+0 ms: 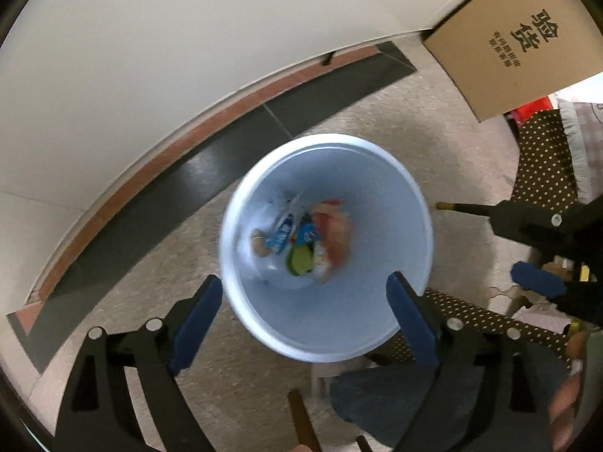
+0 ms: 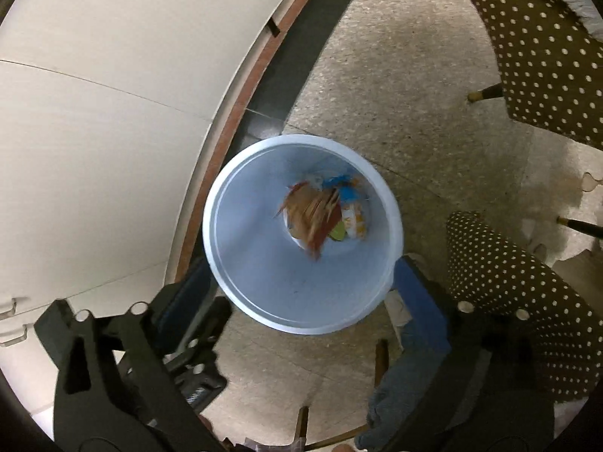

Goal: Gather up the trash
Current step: 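Carry both wrappers over the wastebasket and open both tools to drop them, then move both tools back toward the table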

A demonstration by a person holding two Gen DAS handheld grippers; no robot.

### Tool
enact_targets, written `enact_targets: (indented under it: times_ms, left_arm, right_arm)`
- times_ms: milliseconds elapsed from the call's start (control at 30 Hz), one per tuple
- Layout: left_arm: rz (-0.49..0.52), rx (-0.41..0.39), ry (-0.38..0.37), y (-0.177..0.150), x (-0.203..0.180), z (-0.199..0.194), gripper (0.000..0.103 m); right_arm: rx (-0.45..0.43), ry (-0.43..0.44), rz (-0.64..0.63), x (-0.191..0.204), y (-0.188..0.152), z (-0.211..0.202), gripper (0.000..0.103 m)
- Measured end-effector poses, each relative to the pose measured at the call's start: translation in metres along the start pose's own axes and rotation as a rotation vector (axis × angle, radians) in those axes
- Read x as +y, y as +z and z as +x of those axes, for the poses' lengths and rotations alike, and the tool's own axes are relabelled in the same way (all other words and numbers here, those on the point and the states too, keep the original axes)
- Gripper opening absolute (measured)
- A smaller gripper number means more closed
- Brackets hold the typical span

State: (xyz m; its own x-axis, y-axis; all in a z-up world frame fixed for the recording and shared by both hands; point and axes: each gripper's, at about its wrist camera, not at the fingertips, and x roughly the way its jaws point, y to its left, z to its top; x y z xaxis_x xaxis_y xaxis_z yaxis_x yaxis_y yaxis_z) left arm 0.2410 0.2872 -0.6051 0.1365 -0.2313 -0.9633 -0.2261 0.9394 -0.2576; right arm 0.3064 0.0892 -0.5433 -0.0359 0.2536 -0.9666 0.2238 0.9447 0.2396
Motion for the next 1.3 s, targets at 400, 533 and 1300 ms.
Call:
enact_targets:
  times_ms: [400,533,1300]
  left_arm:
    - [-0.025,-0.184,0.076,-0.019,-0.002,-0.114,0.089]
    - [-0.028,-0.287,0.084,-0.03,-0.012,-0.172,0.089]
    - [0.2,-0.747,-0.05,-0.11,-0.188,-0.41,0.09]
  right_arm:
    - [-0.133,0.018,-0.192,0.046,-0.032,-0.079,0.097]
    - [-0.221,0.041,-0.262,0.061,-0.048,-0.125,0.097]
    - [-0.841,0.154,-0.34,-0.056,-0.152,-0.43,0.097]
